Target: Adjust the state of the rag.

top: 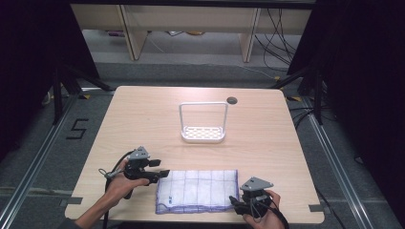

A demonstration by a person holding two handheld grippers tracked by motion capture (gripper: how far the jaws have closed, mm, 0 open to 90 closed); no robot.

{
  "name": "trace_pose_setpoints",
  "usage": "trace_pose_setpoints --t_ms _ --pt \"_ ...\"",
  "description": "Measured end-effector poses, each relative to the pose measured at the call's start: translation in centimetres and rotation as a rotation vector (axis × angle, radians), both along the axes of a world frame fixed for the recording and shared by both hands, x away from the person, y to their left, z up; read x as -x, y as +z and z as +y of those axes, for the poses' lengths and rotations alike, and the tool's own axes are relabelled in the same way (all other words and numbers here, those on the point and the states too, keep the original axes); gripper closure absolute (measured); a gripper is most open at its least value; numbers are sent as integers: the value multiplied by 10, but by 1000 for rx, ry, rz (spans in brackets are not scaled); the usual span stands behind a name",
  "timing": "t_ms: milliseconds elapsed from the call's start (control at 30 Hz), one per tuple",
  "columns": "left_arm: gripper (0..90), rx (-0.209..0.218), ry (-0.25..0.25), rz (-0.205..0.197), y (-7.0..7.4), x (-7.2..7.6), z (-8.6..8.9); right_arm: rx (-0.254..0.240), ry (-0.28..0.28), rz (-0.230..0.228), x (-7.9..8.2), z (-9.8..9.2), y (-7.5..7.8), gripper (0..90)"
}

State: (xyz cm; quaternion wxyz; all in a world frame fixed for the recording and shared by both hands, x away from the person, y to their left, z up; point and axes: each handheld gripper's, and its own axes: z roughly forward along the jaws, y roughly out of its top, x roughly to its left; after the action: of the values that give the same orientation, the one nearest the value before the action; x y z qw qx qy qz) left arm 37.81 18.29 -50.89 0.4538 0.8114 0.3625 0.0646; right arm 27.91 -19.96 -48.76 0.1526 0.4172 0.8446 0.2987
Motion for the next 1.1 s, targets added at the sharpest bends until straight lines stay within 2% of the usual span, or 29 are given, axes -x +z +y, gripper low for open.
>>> trace_pose_setpoints --t_ms 67,133,167,200,300,433,500,633,767,833,867,900,1100 --pt "364 -40 3 -20 -2 1 -1 15 -9 6 3 0 -1 419" --pt "362 -36 -3 -6 -4 1 -1 26 -9 3 4 0 -2 417" --pt "362 -54 -18 -7 -4 1 0 35 -11 13 5 0 -3 418" --pt "362 -40 -7 -4 -5 2 -2 42 -10 14 6 1 -4 418" --pt "362 -57 -26 8 -8 3 -3 74 3 10 7 4 -9 423" --pt "358 -65 -28 14 -10 2 -3 75 -1 -22 9 5 -4 422" --pt "358 -62 -30 20 -10 2 -3 55 -12 -11 12 8 -2 420" --pt "368 -64 -44 15 -11 2 -4 65 6 -5 14 10 -5 420" --pt "443 -66 -70 5 -11 3 -5 63 -4 19 15 11 -8 430" --pt "486 -68 -84 0 -11 5 -6 66 -2 14 15 10 -9 439" --pt "498 -84 -88 -5 -11 5 -6 69 4 7 14 10 -10 447" --pt "512 -75 -93 -7 -11 5 -6 63 1 13 15 10 -9 451" --pt "703 -77 -117 -10 -10 7 -5 47 0 20 16 10 -10 515"
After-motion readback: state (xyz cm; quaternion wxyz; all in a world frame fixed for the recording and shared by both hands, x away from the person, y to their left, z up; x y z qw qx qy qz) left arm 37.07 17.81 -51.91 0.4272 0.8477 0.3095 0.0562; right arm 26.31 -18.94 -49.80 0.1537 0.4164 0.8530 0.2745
